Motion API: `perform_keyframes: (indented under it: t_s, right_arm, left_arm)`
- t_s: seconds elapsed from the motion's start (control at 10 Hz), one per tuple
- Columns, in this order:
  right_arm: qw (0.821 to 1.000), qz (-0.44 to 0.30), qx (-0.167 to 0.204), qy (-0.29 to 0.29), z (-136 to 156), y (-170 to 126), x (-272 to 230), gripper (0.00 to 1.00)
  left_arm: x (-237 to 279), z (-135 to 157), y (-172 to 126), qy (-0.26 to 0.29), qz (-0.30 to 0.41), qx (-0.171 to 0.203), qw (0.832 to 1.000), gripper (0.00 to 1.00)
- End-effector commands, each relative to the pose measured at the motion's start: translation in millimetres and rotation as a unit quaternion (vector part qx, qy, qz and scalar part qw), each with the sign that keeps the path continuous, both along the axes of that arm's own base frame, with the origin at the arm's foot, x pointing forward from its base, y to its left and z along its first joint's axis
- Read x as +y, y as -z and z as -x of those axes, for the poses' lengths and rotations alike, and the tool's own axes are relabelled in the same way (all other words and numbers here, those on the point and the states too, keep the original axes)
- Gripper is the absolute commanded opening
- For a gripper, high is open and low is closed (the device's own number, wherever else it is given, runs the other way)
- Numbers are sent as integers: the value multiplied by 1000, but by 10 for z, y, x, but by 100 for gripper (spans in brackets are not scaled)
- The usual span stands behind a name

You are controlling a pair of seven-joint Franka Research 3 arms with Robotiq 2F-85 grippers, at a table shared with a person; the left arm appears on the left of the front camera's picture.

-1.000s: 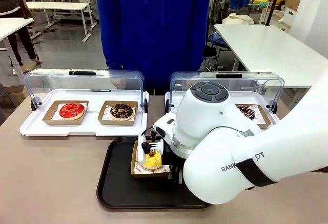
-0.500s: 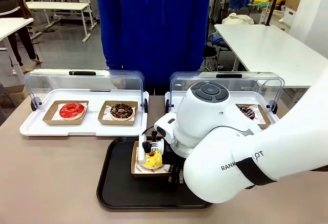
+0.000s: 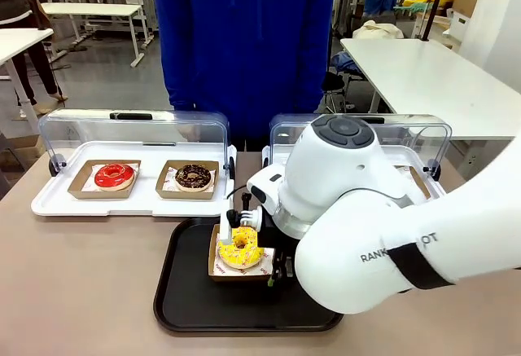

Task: Move the third donut from the left to the tray.
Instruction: Pick up the Paper togo box containing the Donut indicated by the person and place it on the Handle tray.

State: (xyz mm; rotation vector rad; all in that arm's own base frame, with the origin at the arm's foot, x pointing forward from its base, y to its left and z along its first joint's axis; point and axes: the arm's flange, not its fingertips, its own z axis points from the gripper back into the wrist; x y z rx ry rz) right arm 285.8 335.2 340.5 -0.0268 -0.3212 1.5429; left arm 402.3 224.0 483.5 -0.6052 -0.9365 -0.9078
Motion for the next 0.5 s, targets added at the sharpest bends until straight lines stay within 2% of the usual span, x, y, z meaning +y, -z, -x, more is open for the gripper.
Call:
perform_keyframes:
  t_s: [0.0, 0.4]
  right_arm:
    - [1000, -3, -14, 16, 768, -33, -792, 100]
    - [1000, -11, -14, 16, 766, -206, -787, 100]
  left_arm:
    - [-18, 15, -22, 3, 2, 3, 1000, 100]
    - [-18, 15, -22, 3, 2, 3, 1000, 100]
